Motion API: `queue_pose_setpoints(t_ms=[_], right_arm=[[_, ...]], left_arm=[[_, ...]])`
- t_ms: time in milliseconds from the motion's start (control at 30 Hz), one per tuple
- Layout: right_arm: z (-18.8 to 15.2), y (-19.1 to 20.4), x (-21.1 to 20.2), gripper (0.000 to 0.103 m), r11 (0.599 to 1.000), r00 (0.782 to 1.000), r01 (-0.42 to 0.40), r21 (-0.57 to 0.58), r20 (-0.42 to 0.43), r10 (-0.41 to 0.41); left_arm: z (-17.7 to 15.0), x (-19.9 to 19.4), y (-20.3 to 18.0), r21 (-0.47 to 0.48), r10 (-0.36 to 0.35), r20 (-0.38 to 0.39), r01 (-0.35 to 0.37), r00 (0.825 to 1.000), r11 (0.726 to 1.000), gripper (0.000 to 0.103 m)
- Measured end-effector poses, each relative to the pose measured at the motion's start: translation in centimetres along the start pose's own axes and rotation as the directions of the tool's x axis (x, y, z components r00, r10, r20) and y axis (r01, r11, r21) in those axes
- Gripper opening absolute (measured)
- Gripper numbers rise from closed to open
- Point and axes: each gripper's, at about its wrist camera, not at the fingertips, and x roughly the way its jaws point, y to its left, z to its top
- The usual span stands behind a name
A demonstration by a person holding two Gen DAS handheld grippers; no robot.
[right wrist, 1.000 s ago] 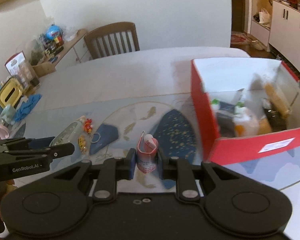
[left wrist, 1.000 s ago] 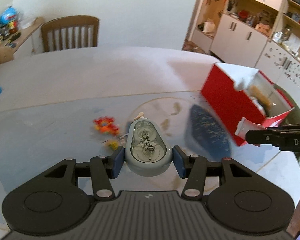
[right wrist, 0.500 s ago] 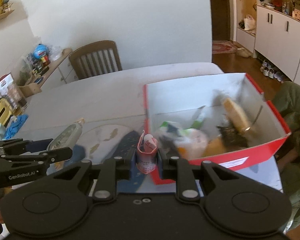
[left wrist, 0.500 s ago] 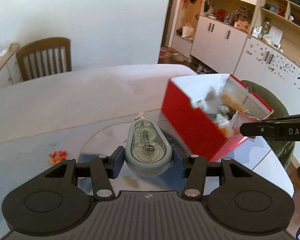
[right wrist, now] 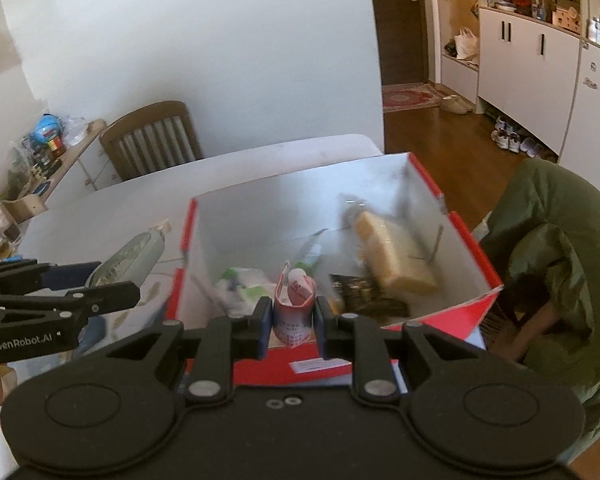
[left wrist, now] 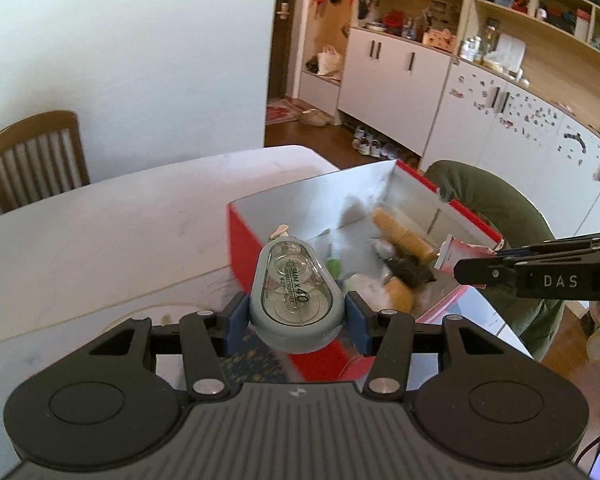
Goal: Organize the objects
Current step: 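Carry the tape roller and pink item with both tools into the red box, then open both tools to drop the tape roller and pink item in the box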
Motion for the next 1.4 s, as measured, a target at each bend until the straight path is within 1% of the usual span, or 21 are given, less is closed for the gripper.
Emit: queue_pose_setpoints(t_ms=[200, 367, 467, 600, 767, 900, 1067, 1167, 1300, 1400], right_arm=[[0.6, -2.1, 1.2, 0.021, 1.0, 1.0, 0.003, -0.007, -0.014, -0.003], [1.4, -3.4, 2.8, 0.021, 1.0, 1.0, -0.005, -0.015, -0.031, 0.004], [2.1, -4.0, 3.9, 0.021, 1.0, 0.999, -0.012, -0.025, -0.033, 0.011], [3.3, -4.1, 5.5, 0.021, 0.998, 0.999, -0.025, -0.052, -0.043, 0.022], [4.1, -4.1, 7.9, 0.021, 0.997, 0.997, -0.029, -0.073, -0.077, 0.023], [4.3, -4.0, 9.7, 0.021, 0.994, 0.995, -0.022, -0.103, -0.104, 0.012], [4.2, -3.6, 11.3, 0.021, 0.988, 0.991, -0.019, -0.151, -0.135, -0.001], [3.9, -3.6, 11.9, 0.021, 0.987, 0.986, -0.022, -0.162, -0.164, -0.005], [3.4, -3.7, 12.5, 0.022, 0.985, 0.98, -0.027, -0.172, -0.198, -0.008], [3.2, -3.6, 12.5, 0.022, 0.983, 0.978, -0.035, -0.181, -0.206, -0.004]], left_arm=[[1.7, 2.9, -2.7, 0.047, -0.008, -0.013, 0.009, 1.0, 0.999, 0.05], [2.8, 5.7, -4.2, 0.069, 0.003, -0.048, 0.0, 0.999, 0.998, 0.05], [3.7, 7.3, -4.5, 0.067, -0.003, -0.071, 0.008, 0.997, 0.998, 0.05], [4.8, 9.6, -4.7, 0.062, 0.005, -0.104, 0.002, 0.995, 0.998, 0.05], [5.3, 12.4, -5.0, 0.092, 0.044, -0.136, -0.031, 0.99, 0.995, 0.05], [5.1, 14.4, -5.0, 0.121, 0.067, -0.168, -0.046, 0.984, 0.992, 0.05], [5.0, 16.1, -4.8, 0.14, 0.074, -0.205, -0.045, 0.976, 0.989, 0.05], [5.1, 17.0, -4.6, 0.136, 0.075, -0.24, -0.043, 0.968, 0.99, 0.05], [5.0, 18.0, -3.9, 0.112, 0.058, -0.28, -0.028, 0.958, 0.993, 0.05], [5.2, 18.6, -3.7, 0.105, 0.049, -0.306, -0.018, 0.951, 0.994, 0.05]])
